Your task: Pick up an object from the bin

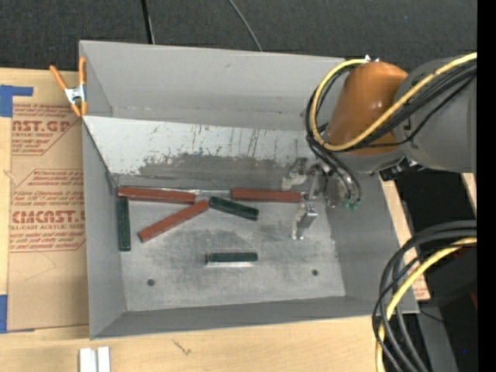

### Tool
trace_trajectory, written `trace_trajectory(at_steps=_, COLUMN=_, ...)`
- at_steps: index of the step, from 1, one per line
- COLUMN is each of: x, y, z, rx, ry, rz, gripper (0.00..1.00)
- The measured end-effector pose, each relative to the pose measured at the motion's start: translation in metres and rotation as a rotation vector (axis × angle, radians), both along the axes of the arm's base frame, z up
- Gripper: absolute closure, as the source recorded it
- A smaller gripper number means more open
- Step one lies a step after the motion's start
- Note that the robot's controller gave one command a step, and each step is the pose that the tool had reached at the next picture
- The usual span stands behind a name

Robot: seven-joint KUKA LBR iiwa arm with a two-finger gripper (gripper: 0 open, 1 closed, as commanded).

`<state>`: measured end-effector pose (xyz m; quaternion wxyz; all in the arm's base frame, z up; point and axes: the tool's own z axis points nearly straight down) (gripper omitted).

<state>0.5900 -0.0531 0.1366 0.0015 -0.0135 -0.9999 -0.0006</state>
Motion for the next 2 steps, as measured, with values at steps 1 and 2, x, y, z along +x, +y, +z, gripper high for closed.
trace_trajectory(at_steps=1, x=0.003, y=0.031, z=-0.014, rx=0.000, ry=-0.007, rz=-0.020, gripper=0.00)
trace_trajectory(at_steps=2, x=0.006, y=0.071, z=-0.058, rx=-0.010, ry=-0.024, rz=-0.105, gripper=0.00)
